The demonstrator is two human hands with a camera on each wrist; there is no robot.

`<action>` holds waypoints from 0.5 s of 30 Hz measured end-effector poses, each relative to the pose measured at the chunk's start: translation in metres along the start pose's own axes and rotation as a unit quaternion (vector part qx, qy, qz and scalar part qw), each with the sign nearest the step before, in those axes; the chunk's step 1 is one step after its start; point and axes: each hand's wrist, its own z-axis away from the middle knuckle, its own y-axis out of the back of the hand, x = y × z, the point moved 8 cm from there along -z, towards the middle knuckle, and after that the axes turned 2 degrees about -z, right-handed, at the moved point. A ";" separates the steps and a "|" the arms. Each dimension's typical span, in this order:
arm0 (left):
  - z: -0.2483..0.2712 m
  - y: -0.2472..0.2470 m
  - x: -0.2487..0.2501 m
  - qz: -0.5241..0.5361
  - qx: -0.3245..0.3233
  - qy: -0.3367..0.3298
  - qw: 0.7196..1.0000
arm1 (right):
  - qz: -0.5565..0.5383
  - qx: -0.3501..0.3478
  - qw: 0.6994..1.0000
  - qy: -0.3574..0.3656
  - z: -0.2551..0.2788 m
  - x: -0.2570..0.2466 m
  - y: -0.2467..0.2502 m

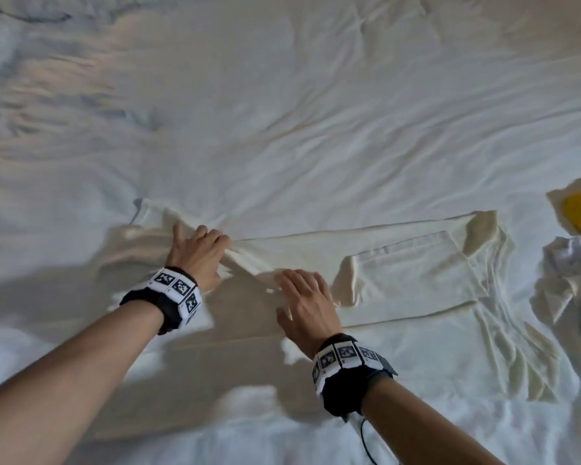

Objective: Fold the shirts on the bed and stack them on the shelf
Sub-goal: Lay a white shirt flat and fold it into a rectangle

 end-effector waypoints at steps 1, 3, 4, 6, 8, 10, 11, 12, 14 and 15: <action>-0.001 0.002 -0.012 -0.018 0.010 0.011 1.000 | -0.002 -0.005 1.000 -0.016 -0.008 -0.005 -0.005; 0.000 0.003 -0.038 -0.037 0.030 0.045 0.998 | 0.003 -0.016 0.999 -0.046 -0.021 -0.012 -0.012; 0.004 0.004 -0.052 -0.039 0.043 0.069 0.996 | 0.012 -0.019 0.998 -0.052 -0.027 -0.014 -0.016; 0.018 0.002 -0.076 -0.035 0.078 0.109 0.990 | 0.040 -0.026 0.997 -0.057 -0.033 -0.016 -0.021; 0.043 -0.003 -0.096 -0.012 0.115 0.137 0.984 | 0.067 -0.027 0.996 -0.053 -0.033 -0.015 -0.025; 0.074 -0.016 -0.113 0.021 0.170 0.157 0.973 | 0.084 0.001 0.996 -0.040 -0.028 -0.014 -0.025; 0.089 -0.025 -0.121 0.040 0.191 0.164 0.967 | 0.094 0.017 0.995 -0.031 -0.025 -0.014 -0.024; 0.100 -0.038 -0.125 0.061 0.202 0.162 0.964 | 0.104 0.031 0.994 -0.023 -0.022 -0.015 -0.025; 0.111 -0.070 -0.129 0.110 0.192 0.146 0.964 | 0.114 0.046 0.992 -0.012 -0.018 -0.016 -0.025; 0.112 -0.084 -0.131 0.141 0.183 0.151 0.961 | 0.113 0.051 0.992 -0.006 -0.018 -0.017 -0.025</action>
